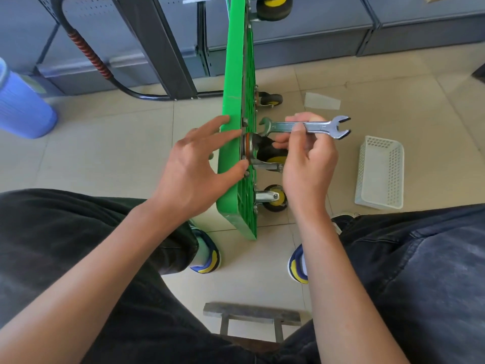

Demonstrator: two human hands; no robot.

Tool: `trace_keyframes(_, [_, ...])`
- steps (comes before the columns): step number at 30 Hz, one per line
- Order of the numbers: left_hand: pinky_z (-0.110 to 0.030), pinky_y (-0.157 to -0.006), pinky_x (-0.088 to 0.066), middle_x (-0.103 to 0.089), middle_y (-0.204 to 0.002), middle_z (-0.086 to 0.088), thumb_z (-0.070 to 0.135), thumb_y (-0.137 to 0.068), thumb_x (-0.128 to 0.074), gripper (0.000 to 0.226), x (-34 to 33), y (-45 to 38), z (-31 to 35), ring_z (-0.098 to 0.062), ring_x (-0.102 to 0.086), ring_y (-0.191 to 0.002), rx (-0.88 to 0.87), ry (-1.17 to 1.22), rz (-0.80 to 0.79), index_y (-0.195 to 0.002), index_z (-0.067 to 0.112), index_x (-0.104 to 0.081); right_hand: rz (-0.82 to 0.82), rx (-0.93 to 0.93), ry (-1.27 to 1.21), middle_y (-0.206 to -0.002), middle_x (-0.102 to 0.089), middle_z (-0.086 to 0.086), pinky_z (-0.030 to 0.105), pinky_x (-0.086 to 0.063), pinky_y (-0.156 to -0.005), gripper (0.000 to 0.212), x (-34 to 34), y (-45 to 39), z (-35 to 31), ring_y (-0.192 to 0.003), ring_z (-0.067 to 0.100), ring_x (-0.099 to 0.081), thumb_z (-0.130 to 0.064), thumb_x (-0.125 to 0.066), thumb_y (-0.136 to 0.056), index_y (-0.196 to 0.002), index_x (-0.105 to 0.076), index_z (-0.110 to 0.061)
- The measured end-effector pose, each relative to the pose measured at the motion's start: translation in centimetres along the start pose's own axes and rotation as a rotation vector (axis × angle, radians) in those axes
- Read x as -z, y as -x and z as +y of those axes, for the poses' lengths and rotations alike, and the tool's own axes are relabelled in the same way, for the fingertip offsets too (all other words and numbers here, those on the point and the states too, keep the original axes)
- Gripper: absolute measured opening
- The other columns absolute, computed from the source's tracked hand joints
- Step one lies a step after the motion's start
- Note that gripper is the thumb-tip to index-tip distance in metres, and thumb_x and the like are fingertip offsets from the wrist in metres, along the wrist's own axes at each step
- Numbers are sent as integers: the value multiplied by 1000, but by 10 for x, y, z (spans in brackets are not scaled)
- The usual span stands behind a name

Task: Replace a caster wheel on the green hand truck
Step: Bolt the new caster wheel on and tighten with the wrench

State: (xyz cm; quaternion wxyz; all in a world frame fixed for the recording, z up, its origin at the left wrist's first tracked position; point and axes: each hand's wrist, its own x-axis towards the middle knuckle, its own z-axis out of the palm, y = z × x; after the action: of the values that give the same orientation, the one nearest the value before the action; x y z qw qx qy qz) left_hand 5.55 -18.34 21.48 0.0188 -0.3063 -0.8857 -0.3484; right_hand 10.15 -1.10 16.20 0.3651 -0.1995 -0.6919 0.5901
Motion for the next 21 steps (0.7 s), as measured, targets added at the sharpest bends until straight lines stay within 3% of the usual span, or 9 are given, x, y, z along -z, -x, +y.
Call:
trace_keyframes(4, [-45,-88,-58,-62,-135,-1,38,-89,-67,42,-8,-12,-11,-17,-60,-121,-87,-38,51,-124,16,-71,-109,-44,-34,-91,-70,-26,50,-62,-80,15,-1,-3,3,-84,14,-74,-8,-50,-105,-115,-61,-6])
trace_keyframes(10, [-41,-85,-57,-64,-128,-5,31,-88,-69,37,-16,-13,-11,-17,-62,-118,-101,-2,111,-120,12,-73,-89,79,9,-93,-72,3,48,-63,-77,21,-2,-1,8,-85,16,-76,-12,-55,-105,-119,-64,0])
trace_keyframes(14, [-28,-86,-56,-63,-129,-3,31,-88,-69,37,-16,-11,-10,-11,-61,-118,-77,62,119,-121,14,-73,-48,190,102,-95,-75,9,42,-61,-76,23,-5,3,10,-85,17,-75,-16,-59,-103,-115,-68,1])
trace_keyframes(17, [-28,-85,-56,-63,-129,-2,32,-88,-68,37,-16,-11,-11,-9,-60,-118,-70,76,122,-120,15,-73,-29,271,164,-101,-75,11,40,-59,-78,24,-6,5,11,-88,23,-74,-16,-63,-101,-113,-70,3])
trace_keyframes(21, [-32,-85,-57,-63,-129,-2,32,-88,-69,36,-17,-11,-14,-9,-60,-119,-79,81,121,-120,15,-73,-23,336,210,-107,-74,13,20,-54,-89,22,-7,8,8,-95,17,-70,-10,-66,-98,-112,-71,6])
